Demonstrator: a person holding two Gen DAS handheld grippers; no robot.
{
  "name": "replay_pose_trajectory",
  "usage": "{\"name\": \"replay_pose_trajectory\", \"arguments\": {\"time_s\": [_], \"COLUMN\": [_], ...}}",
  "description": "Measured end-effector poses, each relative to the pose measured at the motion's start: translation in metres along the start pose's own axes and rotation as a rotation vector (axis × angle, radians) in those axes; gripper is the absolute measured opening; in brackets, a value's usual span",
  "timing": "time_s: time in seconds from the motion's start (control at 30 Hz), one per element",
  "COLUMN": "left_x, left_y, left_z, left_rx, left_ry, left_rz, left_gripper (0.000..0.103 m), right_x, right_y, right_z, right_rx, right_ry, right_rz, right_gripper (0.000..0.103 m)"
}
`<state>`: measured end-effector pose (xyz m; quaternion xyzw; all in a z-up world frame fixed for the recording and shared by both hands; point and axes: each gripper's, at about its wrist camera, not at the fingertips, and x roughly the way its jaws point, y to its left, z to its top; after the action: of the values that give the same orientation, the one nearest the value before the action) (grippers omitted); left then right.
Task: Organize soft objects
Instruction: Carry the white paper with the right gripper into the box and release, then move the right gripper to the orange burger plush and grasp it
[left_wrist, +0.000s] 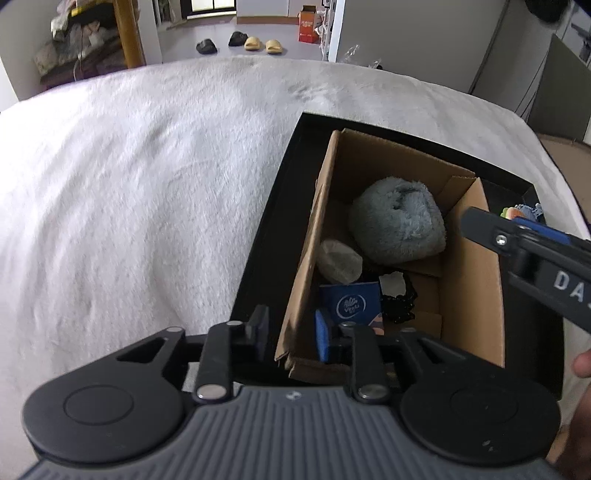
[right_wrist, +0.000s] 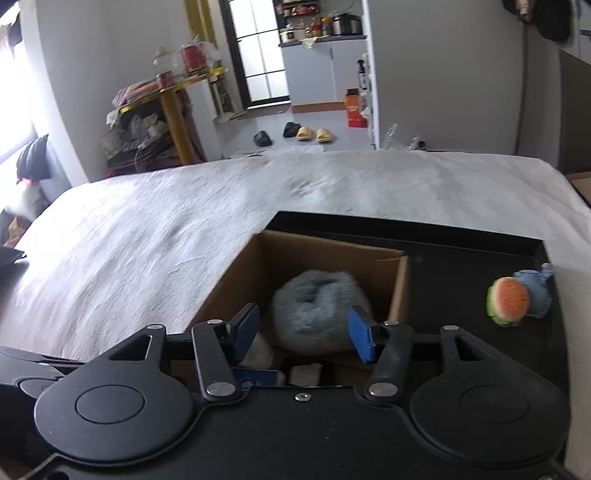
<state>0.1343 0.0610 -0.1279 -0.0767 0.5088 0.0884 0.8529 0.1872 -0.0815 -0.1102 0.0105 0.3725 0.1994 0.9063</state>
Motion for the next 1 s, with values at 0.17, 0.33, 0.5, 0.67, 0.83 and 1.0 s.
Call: {"name": "replay_pose_trajectory", "arguments": {"time_s": [0.17,0.33,0.5,0.67,0.83,1.0], "left_x": [-0.013,-0.023,-0.027,-0.031,-0.034,-0.037], "left_y": [-0.013,-0.027,-0.042,-0.055,-0.066,-0.072], "left_z": [0.005,0.008,0.01,0.012,0.015,0.019], "left_rx": [0.025,0.049,0.077,0.098,0.111,0.103], "left_ry": [-0.043,-0.064,-0.083,-0.092,-0.104,-0.127], "left_rz": [0.054,0.081,0.108,0.122,0.151,0.16], "left_gripper": [0.049,0.052,0.054,0.056,0.059,0.064], "right_x": [-0.011,-0.023,-0.034,-0.04,-0.045,-0.048], "right_y": [-0.022,-0.045,-0.067,-0.084,-0.098,-0.114], "right_z": [0.002,0.005,0.005,0.005,0.008,0.012], "right_rx": [0.029,0.064,0.089,0.102,0.097,0.103], "right_ry": [-0.019,-0.036,-0.054,-0.065,-0.075,-0.08], "right_rz": [-0.013,-0.034,-0.053,-0.065,-0.069,-0.078], "right_gripper": [0.057,0.062,0.068,0.072,0.076,0.085]}}
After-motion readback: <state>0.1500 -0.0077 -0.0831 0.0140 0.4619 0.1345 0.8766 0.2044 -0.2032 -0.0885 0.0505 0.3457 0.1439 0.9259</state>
